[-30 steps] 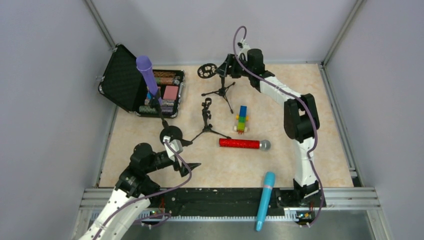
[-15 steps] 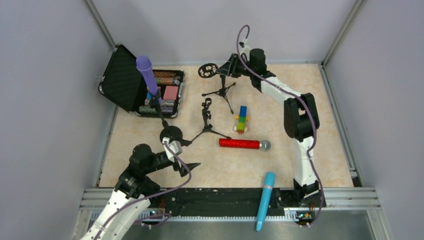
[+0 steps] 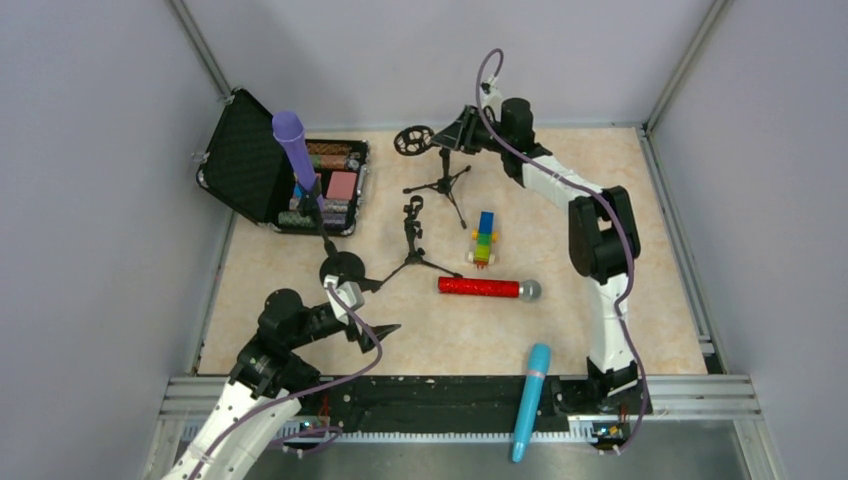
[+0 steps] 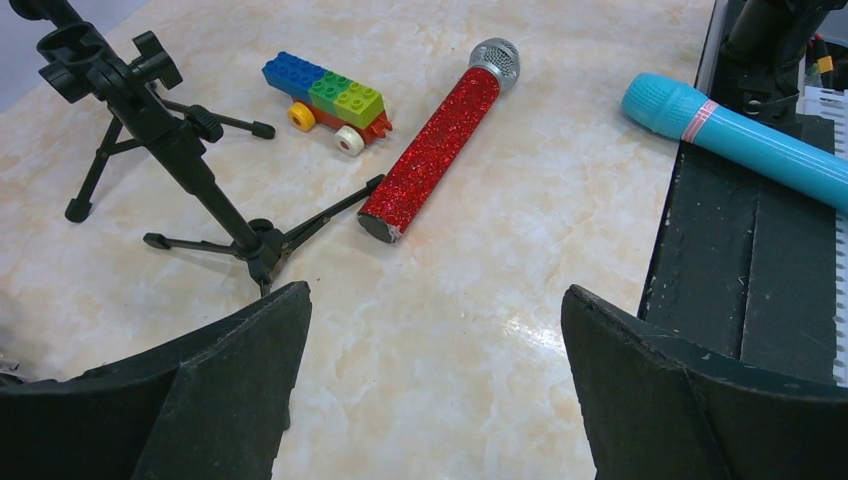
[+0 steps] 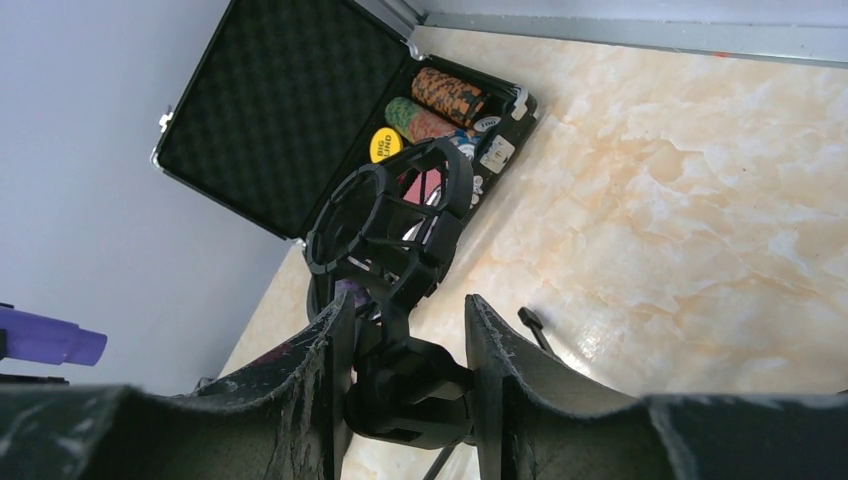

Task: Attach the microphones to the stand

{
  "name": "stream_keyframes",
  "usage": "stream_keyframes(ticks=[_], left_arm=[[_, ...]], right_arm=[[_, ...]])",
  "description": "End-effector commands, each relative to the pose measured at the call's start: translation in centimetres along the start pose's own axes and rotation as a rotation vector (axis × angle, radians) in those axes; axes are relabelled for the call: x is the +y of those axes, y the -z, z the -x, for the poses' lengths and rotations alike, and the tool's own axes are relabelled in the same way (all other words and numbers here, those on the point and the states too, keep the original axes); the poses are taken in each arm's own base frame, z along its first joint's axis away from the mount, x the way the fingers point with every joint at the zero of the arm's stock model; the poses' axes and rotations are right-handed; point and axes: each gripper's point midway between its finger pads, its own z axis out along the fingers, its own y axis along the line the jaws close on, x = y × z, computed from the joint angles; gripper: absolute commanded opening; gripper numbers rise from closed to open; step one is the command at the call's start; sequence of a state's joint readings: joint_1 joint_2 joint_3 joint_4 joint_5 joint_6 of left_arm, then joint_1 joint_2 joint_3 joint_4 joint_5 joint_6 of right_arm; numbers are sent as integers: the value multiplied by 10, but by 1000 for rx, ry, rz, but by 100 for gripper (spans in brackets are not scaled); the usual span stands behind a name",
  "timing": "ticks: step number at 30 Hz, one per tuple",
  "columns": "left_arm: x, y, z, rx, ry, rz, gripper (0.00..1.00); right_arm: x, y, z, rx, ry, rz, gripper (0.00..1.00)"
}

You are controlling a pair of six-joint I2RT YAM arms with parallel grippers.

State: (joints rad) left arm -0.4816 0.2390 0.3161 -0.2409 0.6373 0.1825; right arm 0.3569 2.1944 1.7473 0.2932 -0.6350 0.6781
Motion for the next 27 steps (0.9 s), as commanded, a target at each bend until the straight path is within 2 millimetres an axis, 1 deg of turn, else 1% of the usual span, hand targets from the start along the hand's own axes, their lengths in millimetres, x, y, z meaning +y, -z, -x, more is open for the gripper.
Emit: stream_keyframes(ticks=[1,10,14,20,27], left_arm=[[1,-1,3,-21,-23,4,99],[2,0,4,-29,-26,14,99],[3,0,4,-31,-28,19,99],[4,0,4,-29,-25,24,99],[4,0,5,-33,-27,28,99]], right_arm=[[74,26,63,-133,98,118,0],[110,46,97,-224,144,122,0],[130,55,115,-259,173,137,0],[156,71,135,-312,211,146,0],[187,84,162,-363,252,172,0]])
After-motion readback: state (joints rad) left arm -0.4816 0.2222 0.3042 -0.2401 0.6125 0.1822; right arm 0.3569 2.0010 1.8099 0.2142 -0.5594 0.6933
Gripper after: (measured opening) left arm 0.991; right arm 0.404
